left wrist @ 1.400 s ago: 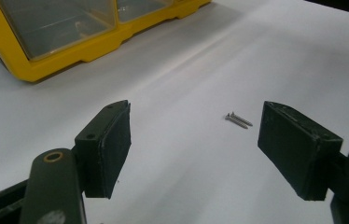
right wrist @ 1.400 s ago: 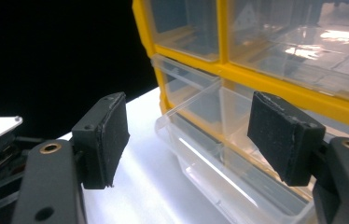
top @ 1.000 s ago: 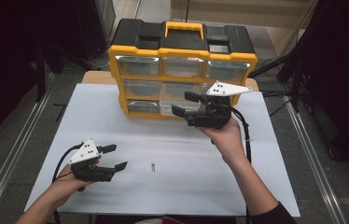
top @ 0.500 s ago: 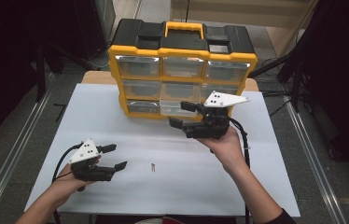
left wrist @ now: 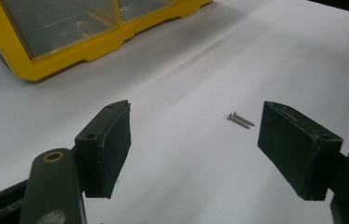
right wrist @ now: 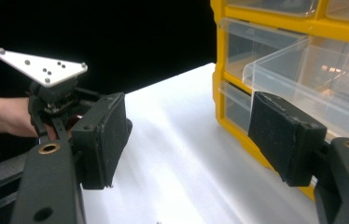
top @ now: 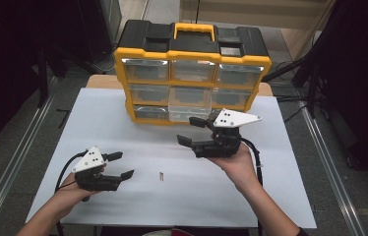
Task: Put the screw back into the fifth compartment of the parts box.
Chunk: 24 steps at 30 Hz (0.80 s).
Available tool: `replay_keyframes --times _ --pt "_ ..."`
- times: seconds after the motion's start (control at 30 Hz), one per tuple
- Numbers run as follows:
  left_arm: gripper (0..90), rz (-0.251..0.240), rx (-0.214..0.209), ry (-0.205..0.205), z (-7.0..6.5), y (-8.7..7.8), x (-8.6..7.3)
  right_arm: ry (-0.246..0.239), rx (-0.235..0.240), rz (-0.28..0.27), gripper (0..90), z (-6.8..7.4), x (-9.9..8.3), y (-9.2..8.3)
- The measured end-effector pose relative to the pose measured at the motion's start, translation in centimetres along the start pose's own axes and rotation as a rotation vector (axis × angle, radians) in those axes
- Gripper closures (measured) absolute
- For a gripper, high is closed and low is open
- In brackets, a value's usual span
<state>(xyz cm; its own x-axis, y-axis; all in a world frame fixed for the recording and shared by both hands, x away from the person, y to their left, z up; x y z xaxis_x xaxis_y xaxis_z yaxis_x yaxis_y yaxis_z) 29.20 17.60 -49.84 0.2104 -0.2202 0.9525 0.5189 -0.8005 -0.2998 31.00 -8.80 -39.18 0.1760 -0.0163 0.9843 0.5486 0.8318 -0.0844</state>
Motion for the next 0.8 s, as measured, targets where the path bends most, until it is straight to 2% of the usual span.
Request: replay_keyframes --times 0.43,0.8 --pt "25.7 -0.001 0.0 0.003 0.0 0.0 0.0 0.014 0.016 0.057 28.9 0.9 -4.0 0.3" --pt "25.7 0.003 -0.004 0.005 0.0 -0.1 0.0 0.004 0.006 0.068 29.2 1.3 -5.4 0.3"
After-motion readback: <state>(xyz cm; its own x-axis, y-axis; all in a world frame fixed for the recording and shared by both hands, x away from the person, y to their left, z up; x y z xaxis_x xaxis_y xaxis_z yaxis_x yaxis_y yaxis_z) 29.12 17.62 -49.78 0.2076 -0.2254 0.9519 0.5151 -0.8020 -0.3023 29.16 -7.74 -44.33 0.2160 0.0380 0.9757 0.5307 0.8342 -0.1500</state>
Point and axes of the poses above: each handheld gripper's, and its own axes: y roughly forward along the jaws, x roughly out of its top, z roughly to its left, the point moved 7 cm from there along y, roughly forward along the jaws, and after that the axes turned 13 degrees about -z, right-handed, at the moved point
